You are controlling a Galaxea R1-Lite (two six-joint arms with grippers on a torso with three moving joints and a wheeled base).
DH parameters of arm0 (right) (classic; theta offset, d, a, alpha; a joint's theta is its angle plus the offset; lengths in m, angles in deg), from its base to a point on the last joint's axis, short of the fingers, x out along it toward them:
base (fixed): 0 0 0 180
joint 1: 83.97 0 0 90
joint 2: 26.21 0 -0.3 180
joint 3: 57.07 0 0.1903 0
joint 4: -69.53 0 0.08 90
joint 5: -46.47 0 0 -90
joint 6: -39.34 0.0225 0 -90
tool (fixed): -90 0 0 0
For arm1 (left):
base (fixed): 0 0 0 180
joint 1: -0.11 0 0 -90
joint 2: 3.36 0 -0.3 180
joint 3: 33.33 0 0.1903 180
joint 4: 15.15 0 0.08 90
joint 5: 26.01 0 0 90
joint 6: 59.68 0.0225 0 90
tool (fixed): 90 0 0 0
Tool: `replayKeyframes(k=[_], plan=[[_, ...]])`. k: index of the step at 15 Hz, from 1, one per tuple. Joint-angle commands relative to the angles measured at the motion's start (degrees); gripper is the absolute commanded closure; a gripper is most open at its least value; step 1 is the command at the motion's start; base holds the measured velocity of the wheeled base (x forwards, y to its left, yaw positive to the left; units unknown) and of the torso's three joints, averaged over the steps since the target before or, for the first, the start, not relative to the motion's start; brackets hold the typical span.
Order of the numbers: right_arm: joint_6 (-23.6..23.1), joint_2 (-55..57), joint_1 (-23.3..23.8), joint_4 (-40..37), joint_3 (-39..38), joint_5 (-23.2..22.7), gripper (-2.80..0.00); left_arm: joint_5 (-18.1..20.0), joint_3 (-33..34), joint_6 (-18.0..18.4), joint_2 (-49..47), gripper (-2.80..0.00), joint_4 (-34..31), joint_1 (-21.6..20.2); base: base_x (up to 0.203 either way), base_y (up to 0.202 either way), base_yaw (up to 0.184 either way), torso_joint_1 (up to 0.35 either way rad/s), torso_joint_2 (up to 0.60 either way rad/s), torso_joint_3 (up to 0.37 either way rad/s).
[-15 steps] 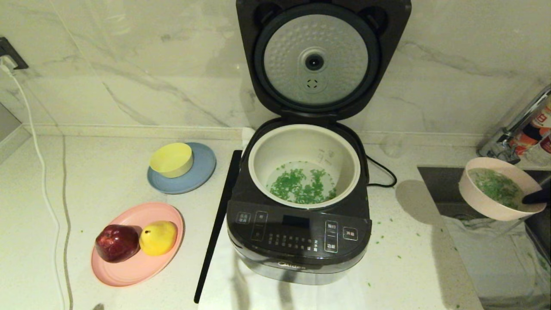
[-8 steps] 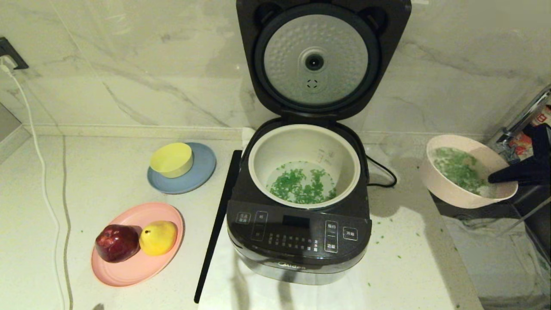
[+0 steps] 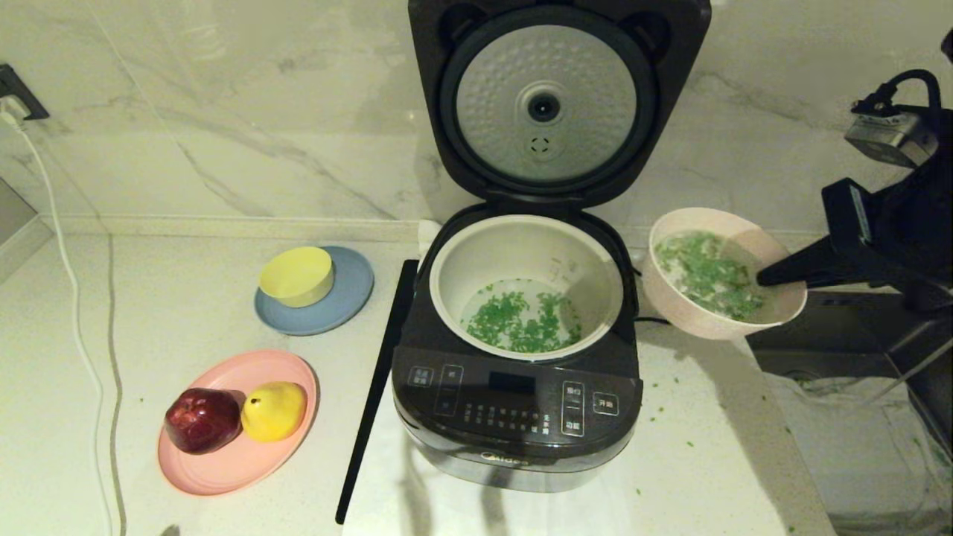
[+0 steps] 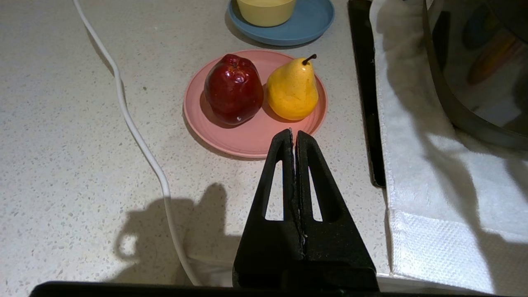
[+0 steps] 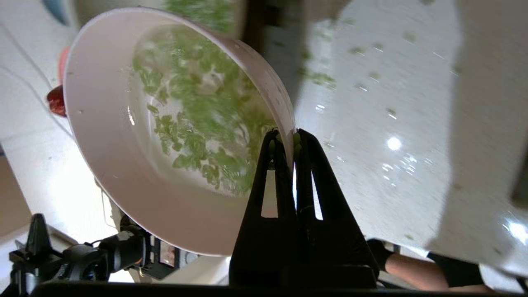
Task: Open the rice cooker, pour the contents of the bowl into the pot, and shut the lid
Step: Pour the water from the bowl into the rice cooker
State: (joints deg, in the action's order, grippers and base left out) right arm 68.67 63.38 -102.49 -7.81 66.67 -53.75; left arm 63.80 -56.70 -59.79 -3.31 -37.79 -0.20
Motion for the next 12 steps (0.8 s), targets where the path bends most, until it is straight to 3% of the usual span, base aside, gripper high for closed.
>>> replayKeyframes(k=[1,7,12], plan=[[0.81,4.51,-5.78,-0.34,3.77,2.9,0.0,0.0,0.53,0.02,-0.05,0.0,-0.03,-0.04,0.0,0.0,0.0,0.0,0.0,0.0],[2.72,12.0,-16.48,-0.04,10.0,9.67,0.0,-0.08,0.53,0.02,-0.05,0.0,0.06,-0.04,0.0,0.0,0.0,0.0,0.0,0.0],[4.3,15.0,-18.59,3.17,10.1,10.55,0.0,0.01,0.53,0.02,-0.05,0.0,0.0,-0.04,0.0,0.0,0.0,0.0,0.0,0.0]])
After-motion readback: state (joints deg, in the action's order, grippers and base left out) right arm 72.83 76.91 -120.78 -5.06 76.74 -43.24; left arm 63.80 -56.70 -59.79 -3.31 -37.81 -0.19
